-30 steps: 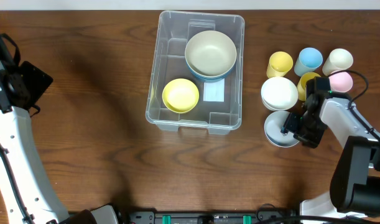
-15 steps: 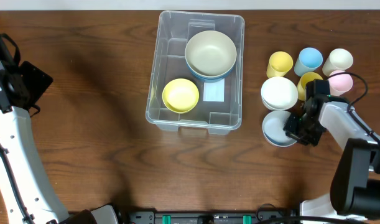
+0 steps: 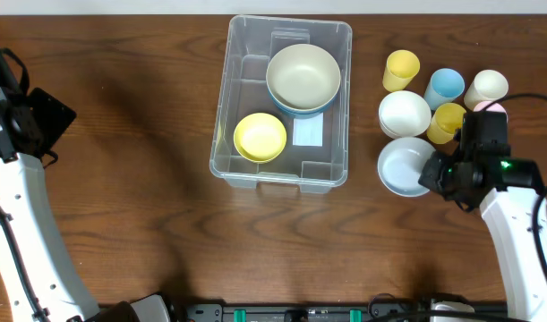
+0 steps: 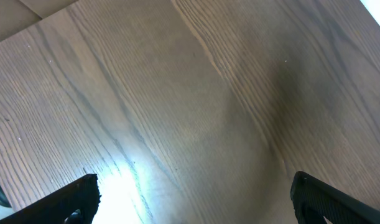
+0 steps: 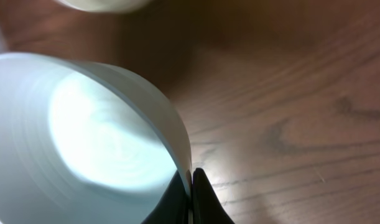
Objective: Pack container
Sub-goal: 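Carry the pale blue bowl into the bin onto the yellow bowl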
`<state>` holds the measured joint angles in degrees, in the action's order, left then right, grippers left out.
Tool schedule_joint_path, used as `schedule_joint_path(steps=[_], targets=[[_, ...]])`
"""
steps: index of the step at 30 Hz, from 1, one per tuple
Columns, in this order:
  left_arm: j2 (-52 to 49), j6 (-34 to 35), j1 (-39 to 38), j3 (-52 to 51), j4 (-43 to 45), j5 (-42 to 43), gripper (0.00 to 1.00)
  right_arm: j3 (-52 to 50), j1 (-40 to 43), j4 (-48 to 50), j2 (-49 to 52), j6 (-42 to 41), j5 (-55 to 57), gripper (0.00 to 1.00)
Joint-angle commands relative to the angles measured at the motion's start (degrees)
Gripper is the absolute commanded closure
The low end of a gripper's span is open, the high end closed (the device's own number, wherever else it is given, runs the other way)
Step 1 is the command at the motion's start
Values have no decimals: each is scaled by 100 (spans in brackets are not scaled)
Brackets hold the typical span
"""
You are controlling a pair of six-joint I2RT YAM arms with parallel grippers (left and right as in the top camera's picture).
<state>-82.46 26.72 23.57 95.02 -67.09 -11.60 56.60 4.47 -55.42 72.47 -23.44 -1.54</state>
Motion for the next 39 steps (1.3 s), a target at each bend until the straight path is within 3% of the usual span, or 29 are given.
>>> schedule_joint_path(steps=[1,9,16,25,34,35,37,39], targets=[[-7,-74,26,79,-15,-68,2,752,-323,-323,-162,33,-33,99],[-7,-74,26,79,-17,-68,2,2479,-1497,-782,295,33,-216,99],[-7,-74,26,79,-15,-68,2,3626,-2594,-553,1657,26,-192,99],[-7,-74,26,79,-17,-68,2,4192,-3296,409,3609,15,-439,99],[-7,-74,26,79,-15,-68,2,4352,-3703,901,4496,26,-616,99],[-7,-74,26,79,-17,-68,2,4352,-3707,918,4511,37,-614,96],[-7,-74,26,79,-17,-68,2,4363,-3707,903,4516,44,-616,73],[-7,-74,26,79,-17,-68,2,4472,-3687,804,4457,146,-619,59]])
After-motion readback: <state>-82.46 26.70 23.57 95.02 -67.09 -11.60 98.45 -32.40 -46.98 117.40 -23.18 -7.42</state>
